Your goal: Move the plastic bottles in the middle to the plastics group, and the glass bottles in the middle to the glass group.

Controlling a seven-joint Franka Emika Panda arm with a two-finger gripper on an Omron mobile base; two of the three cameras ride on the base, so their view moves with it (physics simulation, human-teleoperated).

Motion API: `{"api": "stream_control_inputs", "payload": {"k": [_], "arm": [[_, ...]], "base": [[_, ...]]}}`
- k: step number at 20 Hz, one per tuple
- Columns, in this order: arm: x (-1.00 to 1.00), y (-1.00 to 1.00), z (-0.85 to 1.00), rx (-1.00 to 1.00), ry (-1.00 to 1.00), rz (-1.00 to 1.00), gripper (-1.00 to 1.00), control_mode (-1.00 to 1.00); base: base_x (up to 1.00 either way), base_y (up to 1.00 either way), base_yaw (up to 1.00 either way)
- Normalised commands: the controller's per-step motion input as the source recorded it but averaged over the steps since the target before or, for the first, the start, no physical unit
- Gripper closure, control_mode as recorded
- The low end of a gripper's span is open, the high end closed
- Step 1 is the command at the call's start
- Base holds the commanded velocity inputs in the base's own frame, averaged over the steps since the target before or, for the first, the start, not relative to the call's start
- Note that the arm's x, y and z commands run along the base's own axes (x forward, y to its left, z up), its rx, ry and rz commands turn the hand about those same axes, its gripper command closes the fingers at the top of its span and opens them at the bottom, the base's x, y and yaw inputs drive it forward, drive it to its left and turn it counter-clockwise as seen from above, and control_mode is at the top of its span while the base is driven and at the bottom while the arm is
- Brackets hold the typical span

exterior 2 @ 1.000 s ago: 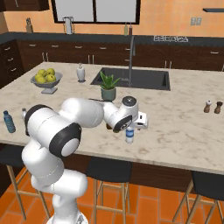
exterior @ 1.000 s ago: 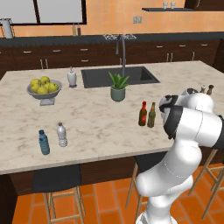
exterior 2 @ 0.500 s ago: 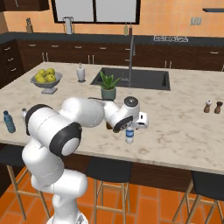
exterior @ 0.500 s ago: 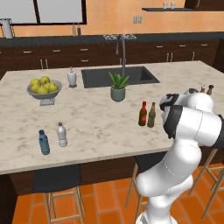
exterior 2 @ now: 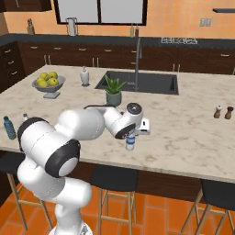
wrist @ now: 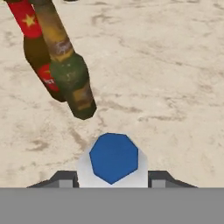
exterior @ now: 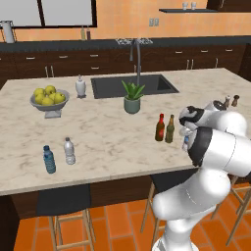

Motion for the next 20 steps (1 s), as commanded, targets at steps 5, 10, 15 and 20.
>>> {"api": "stream_control_inputs", "payload": {"k": [5, 10, 15, 20], "arm": [[-0.31, 0.84, 0.10, 0.00, -0.09, 0.12, 1.00, -1.00], [-0.09, 1.00, 0.31, 0.00, -0.01, 0.10, 1.00, -1.00], [-0.22, 1.00, 0.19, 0.00, 0.00, 0.11, 1.00, -1.00], [-0.13, 1.00, 0.11, 0.00, 0.00, 0.10, 1.00, -1.00]], "base": [[0.00, 0.00, 0.00], [0.00, 0.00, 0.00], [0.00, 0.00, 0.00], [0.00, 0.00, 0.00]]}}
